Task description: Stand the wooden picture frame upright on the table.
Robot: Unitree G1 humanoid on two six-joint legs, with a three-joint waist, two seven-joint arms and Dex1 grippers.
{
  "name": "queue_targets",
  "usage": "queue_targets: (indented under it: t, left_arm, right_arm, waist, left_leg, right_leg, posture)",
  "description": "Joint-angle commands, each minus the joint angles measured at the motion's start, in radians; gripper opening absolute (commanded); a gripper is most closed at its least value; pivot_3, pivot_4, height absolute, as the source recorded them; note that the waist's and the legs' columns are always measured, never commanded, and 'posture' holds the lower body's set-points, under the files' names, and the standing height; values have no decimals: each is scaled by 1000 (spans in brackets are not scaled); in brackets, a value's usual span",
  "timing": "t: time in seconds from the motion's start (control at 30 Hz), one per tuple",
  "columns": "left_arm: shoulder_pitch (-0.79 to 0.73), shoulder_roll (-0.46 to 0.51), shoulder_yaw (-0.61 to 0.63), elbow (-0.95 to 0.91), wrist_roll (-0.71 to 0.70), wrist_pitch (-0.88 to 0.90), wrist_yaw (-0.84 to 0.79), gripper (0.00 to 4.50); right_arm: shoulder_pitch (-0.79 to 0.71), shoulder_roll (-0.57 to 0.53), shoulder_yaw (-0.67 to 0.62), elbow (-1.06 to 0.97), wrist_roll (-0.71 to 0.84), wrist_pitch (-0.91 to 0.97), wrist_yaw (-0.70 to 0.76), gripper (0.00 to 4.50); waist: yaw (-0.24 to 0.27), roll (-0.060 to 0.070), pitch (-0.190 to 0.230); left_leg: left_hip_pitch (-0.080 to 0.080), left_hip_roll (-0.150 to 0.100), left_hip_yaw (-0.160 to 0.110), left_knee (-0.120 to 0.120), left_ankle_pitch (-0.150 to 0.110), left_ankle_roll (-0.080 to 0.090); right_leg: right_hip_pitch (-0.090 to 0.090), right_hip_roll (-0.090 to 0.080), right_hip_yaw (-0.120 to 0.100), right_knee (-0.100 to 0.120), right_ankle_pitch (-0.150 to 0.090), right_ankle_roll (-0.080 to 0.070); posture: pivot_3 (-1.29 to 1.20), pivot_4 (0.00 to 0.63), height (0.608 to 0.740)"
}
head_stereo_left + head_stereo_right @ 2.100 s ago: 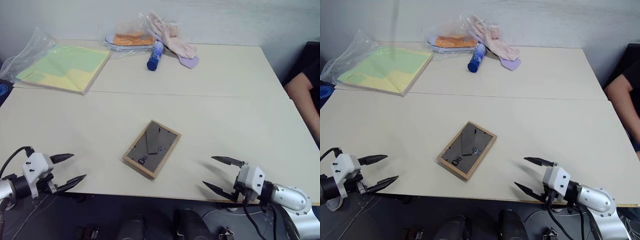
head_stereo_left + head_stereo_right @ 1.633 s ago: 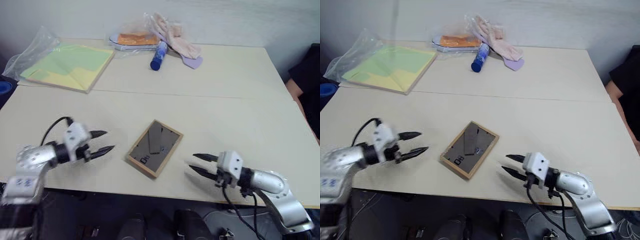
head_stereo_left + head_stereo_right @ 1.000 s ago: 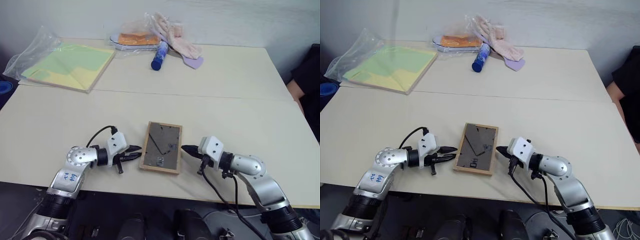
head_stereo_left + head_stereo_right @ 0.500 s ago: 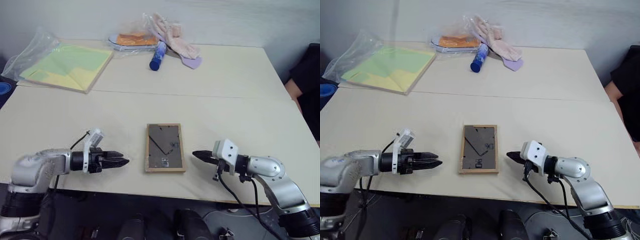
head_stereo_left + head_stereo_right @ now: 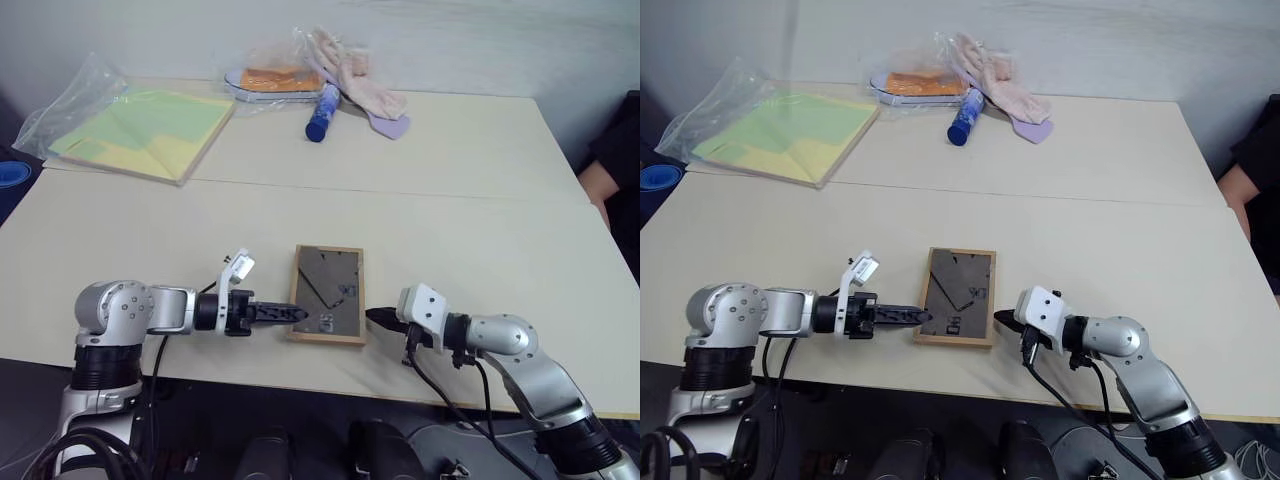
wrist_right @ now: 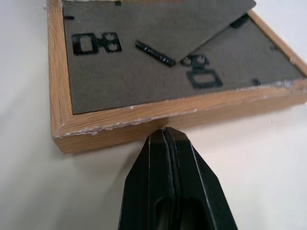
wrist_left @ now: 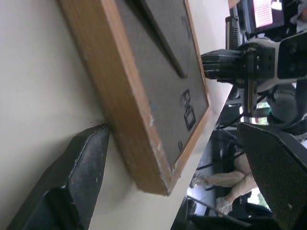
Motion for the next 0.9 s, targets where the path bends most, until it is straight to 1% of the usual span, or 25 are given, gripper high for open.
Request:
queue_targets:
  t: [0.03, 0.07, 0.17, 0.27, 0.33, 0.37, 0.43, 0.57, 0.6, 0.67, 0.8, 0.87, 0.9]
  left_arm:
    - [-12, -63, -40, 63, -129, 9, 117, 4455]
    - [-15, -67, -44, 70, -161, 9, 140, 4455]
    - [-23, -89, -29, 97, -224, 9, 216, 3880]
    - [-29, -97, -3, 140, -306, 9, 279, 2992]
    - [-26, -93, -6, 147, -343, 9, 314, 2425]
    - [-21, -86, -16, 138, -363, 9, 319, 2071]
    - [-16, -77, -26, 124, -378, 9, 342, 1554]
    - [-14, -63, 2, 99, -334, 9, 375, 1554]
    - [-16, -46, 6, 80, -308, 9, 370, 1743]
    - [-17, -3, 3, 77, -302, 9, 364, 2158]
    - [-11, 101, -32, 58, -330, 9, 340, 3421]
    - [-10, 143, -44, 62, -359, 9, 360, 4048]
    - [-5, 164, -54, 61, -397, 9, 367, 4295]
  right_arm:
    - [-12, 9, 14, -48, -1, 0, -1, 0]
    - [-13, 12, 15, -50, -3, 2, -3, 0]
    - [-14, 20, 15, -49, -11, 7, -9, 0]
    - [-10, 22, 12, -41, -17, 0, -12, 0]
    - [-8, 26, 12, -35, -22, -4, -15, 0]
    - [-7, 27, 12, -33, -25, -7, -16, 0]
    - [-5, 31, 11, -30, -28, -8, -17, 0]
    - [-1, 33, 7, -24, -35, -14, -16, 0]
    - [1, 32, 5, -22, -35, -16, -15, 0]
    - [3, 32, 2, -20, -37, -18, -14, 0]
    - [8, 28, 3, -18, -42, -26, -11, 0]
    - [14, 21, 0, -28, -41, -25, -8, 0]
    - [19, 14, 0, -36, -42, -25, -3, 0]
  waist:
    - [6, 0, 0]
    - [8, 0, -1]
    - [8, 0, -1]
    - [6, 0, -1]
    - [4, 0, -1]
    - [2, 0, -1]
    - [-1, 0, -1]
    - [-10, 0, -1]
    - [-12, 0, -1]
    - [-17, 0, -1]
    - [-27, 0, -1]
    - [-31, 0, -1]
    - [-32, 0, -1]
  left_leg:
    - [0, 0, 0, 0, 0, 0]
    - [0, 0, 0, 0, 0, 0]
    - [0, -1, 0, 0, 0, 0]
    - [0, -1, 0, 0, 0, 0]
    - [0, -1, 0, 0, 0, 0]
    - [-1, 0, 0, 0, 0, 0]
    - [-1, 0, 0, 0, 0, -1]
    - [-1, 0, 0, 0, 1, -2]
    - [-1, 0, 0, 0, 1, -2]
    - [-1, 0, 0, 0, 1, -2]
    - [0, 2, 1, -1, 2, -5]
    - [0, 3, 1, -1, 2, -5]
    - [1, 3, 1, -2, 2, -6]
  right_leg:
    - [0, 0, 0, 0, 0, 0]
    - [0, 0, 0, 0, 0, 0]
    - [1, 0, 0, 0, 0, 0]
    - [0, 0, 0, 0, 0, 0]
    - [0, 0, -1, -1, 0, 0]
    - [-1, 1, -1, -1, 0, 0]
    - [-1, 1, -1, -1, 0, 0]
    - [-1, 1, -1, -1, 0, 0]
    - [-1, 2, -1, -1, 0, 0]
    - [-1, 2, -1, -1, 0, 0]
    - [-2, 3, 0, -1, 0, 0]
    - [-2, 4, 0, -1, 0, 0]
    - [-2, 4, 0, -1, 0, 0]
  posture:
    - [0, 150, 740]
    - [0, 150, 740]
    - [0, 150, 740]
    - [0, 150, 740]
    - [0, 150, 740]
    - [0, 150, 740]
    - [0, 150, 740]
    - [0, 150, 740]
    - [0, 150, 740]
    - [0, 150, 740]
    - [0, 150, 740]
    - [0, 150, 740]
    - [0, 150, 740]
